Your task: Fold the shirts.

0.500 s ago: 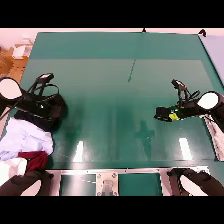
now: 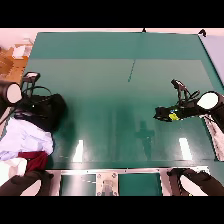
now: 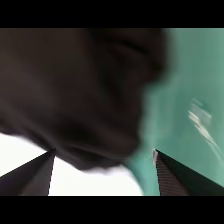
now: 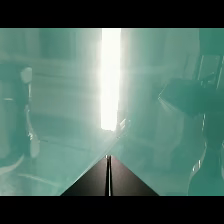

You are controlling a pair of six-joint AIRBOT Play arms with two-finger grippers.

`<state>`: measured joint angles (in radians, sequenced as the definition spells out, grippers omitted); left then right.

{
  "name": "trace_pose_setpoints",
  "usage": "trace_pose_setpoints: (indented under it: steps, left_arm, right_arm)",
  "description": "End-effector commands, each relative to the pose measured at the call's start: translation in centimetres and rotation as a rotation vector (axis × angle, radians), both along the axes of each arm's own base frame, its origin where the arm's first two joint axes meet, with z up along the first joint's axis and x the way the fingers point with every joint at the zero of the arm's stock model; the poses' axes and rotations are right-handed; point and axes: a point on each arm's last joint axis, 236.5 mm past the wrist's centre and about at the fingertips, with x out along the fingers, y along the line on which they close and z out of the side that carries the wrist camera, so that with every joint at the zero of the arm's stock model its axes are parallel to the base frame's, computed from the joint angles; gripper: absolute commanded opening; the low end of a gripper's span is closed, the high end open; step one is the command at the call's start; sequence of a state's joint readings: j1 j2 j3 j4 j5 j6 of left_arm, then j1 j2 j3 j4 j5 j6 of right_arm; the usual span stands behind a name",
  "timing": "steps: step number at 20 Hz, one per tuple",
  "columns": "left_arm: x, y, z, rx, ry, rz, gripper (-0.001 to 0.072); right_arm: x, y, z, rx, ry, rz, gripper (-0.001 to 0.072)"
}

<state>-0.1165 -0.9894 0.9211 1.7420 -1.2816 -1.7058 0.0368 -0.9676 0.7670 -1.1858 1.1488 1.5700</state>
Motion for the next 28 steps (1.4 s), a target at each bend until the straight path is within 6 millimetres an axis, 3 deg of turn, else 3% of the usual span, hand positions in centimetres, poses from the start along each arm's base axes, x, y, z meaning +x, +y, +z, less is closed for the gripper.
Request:
trace_pose_setpoints:
  steps: [1,5,6,7,8,9,11,13,14,16,17,18,20,22,24,25,26,27,28]
  left_arm:
    - [1.9,4.2,-2.6,0.098,-0.045,0.066,0.0699]
    - [1.6,5.1,-9.0,0.049,0.106,0.087,0.0693]
    - [1.7,4.9,-9.9,0.041,0.128,0.078,0.0474]
    - [1.8,4.7,-10.3,0.033,0.135,0.068,0.0100]
    - [2.2,4.2,-10.0,0.019,0.130,0.040,0.0027]
    - [2.8,3.5,-9.1,-0.012,0.122,0.023,0.0027]
    - [5.0,1.1,-5.5,-0.104,0.068,-0.004,0.0026]
    - [8.2,-2.5,1.1,-0.149,-0.068,-0.093,0.0026]
    - [9.4,-5.2,5.2,-0.165,-0.152,-0.161,0.0026]
    - [10.4,-11.6,12.5,-0.210,-0.312,-0.316,0.0026]
    - [10.2,-14.7,15.1,-0.236,-0.370,-0.384,0.0026]
    - [9.8,-18.1,17.1,-0.269,-0.421,-0.455,0.0026]
    - [8.5,-24.3,18.8,-0.344,-0.493,-0.568,0.0026]
    - [7.5,-29.3,17.3,-0.399,-0.474,-0.631,0.0027]
    - [6.5,-34.1,13.5,-0.465,-0.382,-0.681,0.0029]
    - [6.2,-35.6,11.2,-0.478,-0.326,-0.688,0.0165]
    - [6.1,-36.3,8.7,-0.473,-0.264,-0.684,0.0596]
    - [6.1,-35.8,6.6,-0.452,-0.201,-0.657,0.0696]
    - [6.3,-34.5,5.5,-0.419,-0.158,-0.643,0.0696]
  right_arm:
    - [0.0,0.0,0.0,0.000,0.000,0.001,0.0017]
    - [0.0,0.0,0.0,0.000,0.000,0.001,0.0018]
    - [0.0,0.0,0.0,0.000,0.000,0.001,0.0017]
    - [0.0,0.0,0.0,0.000,0.000,0.001,0.0017]
    - [0.0,0.0,0.0,0.000,0.000,0.001,0.0017]
    - [0.0,0.0,0.0,0.000,0.000,0.001,0.0017]
    - [0.0,0.0,0.0,0.000,0.000,0.001,0.0017]
    - [0.0,0.0,0.0,0.000,0.000,0.001,0.0017]
    - [0.0,0.0,0.0,0.000,0.000,0.001,0.0018]
    - [0.0,0.1,0.0,0.001,-0.001,0.001,0.0017]
    - [0.0,0.1,0.0,0.002,0.000,0.001,0.0018]
    - [-0.1,0.0,0.1,0.001,0.001,0.003,0.0017]
    - [0.0,-0.4,1.0,0.002,0.006,-0.001,0.0017]
    - [1.0,-1.2,3.1,0.005,-0.019,-0.019,0.0017]
    - [2.4,-2.5,5.7,0.002,-0.070,-0.047,0.0018]
    - [3.1,-3.0,6.8,0.000,-0.099,-0.064,0.0063]
    - [3.6,-3.7,7.7,-0.002,-0.121,-0.080,0.0237]
    - [4.0,-4.3,8.5,-0.008,-0.137,-0.092,0.0413]
    - [4.2,-5.0,8.9,-0.013,-0.148,-0.102,0.0443]
